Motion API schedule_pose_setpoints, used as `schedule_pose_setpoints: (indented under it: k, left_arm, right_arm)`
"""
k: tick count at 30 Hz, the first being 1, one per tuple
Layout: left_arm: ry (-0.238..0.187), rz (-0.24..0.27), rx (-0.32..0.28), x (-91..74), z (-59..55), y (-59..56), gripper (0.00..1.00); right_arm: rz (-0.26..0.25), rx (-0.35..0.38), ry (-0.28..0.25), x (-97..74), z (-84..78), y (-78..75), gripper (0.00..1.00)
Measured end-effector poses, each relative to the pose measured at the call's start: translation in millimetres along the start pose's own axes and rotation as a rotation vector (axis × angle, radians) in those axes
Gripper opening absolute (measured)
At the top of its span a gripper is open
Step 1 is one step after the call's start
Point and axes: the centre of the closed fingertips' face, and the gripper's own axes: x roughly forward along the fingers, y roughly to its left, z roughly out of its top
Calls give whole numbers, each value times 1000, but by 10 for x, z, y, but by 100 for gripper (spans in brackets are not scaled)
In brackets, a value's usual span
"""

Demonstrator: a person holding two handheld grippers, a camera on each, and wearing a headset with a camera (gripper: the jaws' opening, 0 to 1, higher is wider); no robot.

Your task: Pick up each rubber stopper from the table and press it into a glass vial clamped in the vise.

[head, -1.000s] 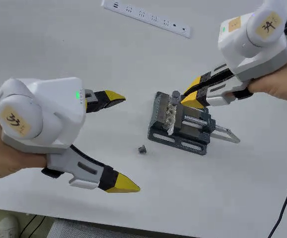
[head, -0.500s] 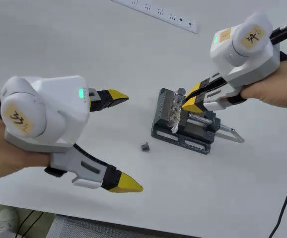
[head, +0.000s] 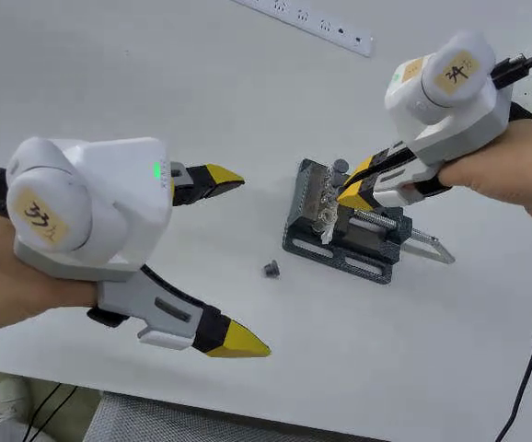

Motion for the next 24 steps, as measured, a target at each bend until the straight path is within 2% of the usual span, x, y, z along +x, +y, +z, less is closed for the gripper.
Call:
schedule_pose_setpoints:
  k: [15, 24]
  left_arm:
    - [-16, -4, -17, 5, -1, 18, 99]
    - [-17, -3, -26, 4, -22, 19, 99]
  right_arm:
    - [8, -13, 45, 48, -15, -16, 5]
    - [7, -44, 92, 66, -18, 2, 5]
